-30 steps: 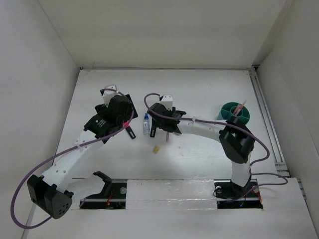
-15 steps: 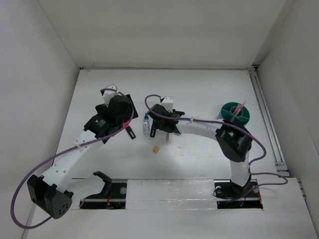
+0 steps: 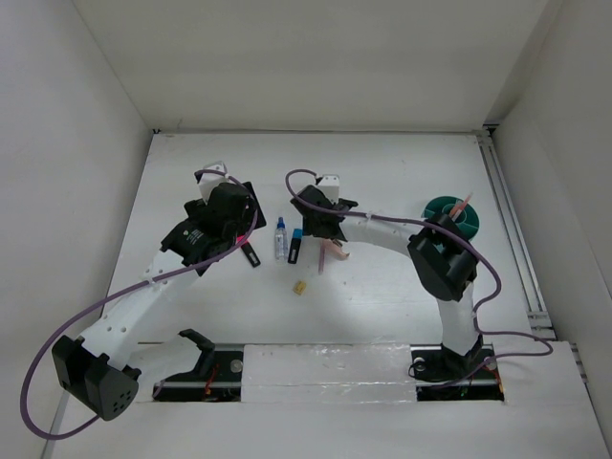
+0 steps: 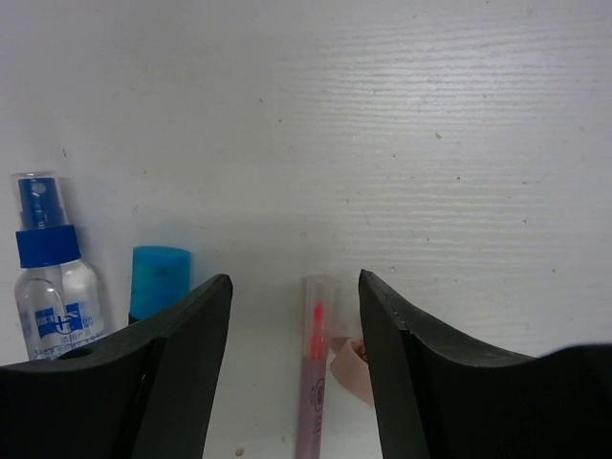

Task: Sort the stationery into containers
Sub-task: Pick up the pen from the center of the board.

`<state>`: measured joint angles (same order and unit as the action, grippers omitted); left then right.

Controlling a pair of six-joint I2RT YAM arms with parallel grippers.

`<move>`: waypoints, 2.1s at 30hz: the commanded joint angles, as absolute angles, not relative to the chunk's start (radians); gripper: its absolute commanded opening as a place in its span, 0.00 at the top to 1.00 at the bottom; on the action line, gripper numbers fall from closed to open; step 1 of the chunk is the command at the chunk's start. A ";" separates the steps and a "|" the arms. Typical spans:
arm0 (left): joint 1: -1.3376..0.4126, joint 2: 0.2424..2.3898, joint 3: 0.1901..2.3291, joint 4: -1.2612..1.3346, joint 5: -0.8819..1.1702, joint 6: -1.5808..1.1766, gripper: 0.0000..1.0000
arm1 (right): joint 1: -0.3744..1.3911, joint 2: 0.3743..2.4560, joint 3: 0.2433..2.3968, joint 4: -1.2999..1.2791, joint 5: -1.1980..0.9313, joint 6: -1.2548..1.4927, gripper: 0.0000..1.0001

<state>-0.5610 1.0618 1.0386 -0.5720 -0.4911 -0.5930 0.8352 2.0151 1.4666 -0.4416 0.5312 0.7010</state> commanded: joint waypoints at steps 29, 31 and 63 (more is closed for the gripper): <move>-0.555 1.037 1.069 -0.551 -0.489 -0.577 0.00 | 0.859 2.072 1.457 -0.434 0.502 0.716 0.49; -0.555 1.037 1.069 -0.551 -0.489 -0.568 0.00 | 0.859 2.072 1.447 -0.434 0.502 0.716 0.49; -0.555 1.037 1.069 -0.551 -0.480 -0.568 0.00 | 0.850 1.965 1.344 -0.350 0.465 0.632 1.00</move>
<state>-0.5610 1.0618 1.0386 -0.5667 -0.4786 -0.5800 0.8509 2.0365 1.3918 -0.3576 0.4889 0.6785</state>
